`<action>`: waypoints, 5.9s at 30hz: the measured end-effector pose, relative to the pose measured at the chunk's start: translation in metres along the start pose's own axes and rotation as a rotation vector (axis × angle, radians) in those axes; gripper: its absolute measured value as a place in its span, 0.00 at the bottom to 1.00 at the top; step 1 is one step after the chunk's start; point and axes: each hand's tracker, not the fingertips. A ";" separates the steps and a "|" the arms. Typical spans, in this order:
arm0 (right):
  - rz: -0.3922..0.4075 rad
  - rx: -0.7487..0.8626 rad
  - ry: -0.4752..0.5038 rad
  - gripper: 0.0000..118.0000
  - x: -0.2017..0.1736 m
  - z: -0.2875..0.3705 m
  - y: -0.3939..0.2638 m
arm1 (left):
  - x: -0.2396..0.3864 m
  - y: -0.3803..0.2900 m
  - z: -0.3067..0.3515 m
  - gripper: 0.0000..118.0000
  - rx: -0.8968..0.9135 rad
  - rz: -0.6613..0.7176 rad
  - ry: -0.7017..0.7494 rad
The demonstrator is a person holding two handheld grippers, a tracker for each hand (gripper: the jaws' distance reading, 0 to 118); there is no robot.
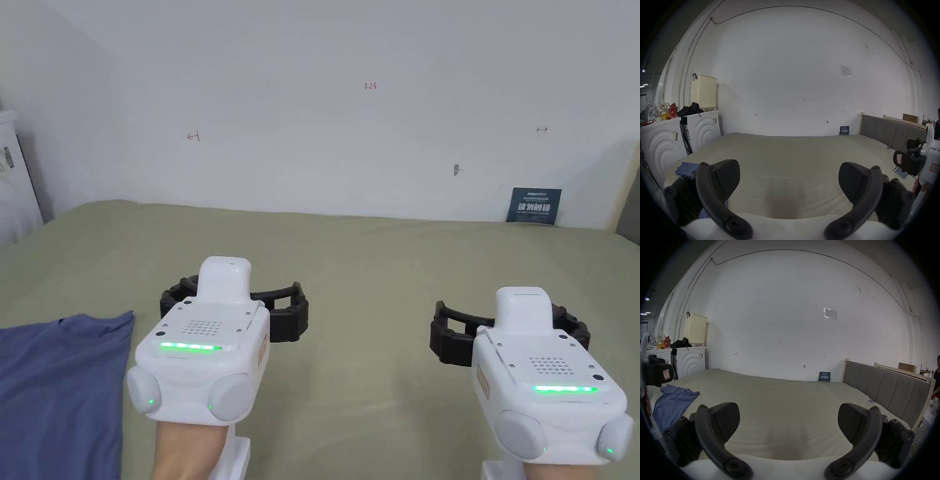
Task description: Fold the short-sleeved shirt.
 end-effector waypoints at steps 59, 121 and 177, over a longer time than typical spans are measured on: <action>-0.003 -0.012 -0.004 1.00 -0.001 0.002 -0.007 | 0.001 -0.009 -0.002 1.00 -0.013 -0.005 -0.001; 0.018 0.025 -0.011 1.00 0.001 0.003 -0.007 | -0.001 -0.006 -0.003 1.00 -0.013 -0.016 0.015; -0.019 -0.064 0.682 0.00 -0.315 -0.016 0.024 | -0.274 -0.022 0.161 0.00 -0.121 0.087 0.705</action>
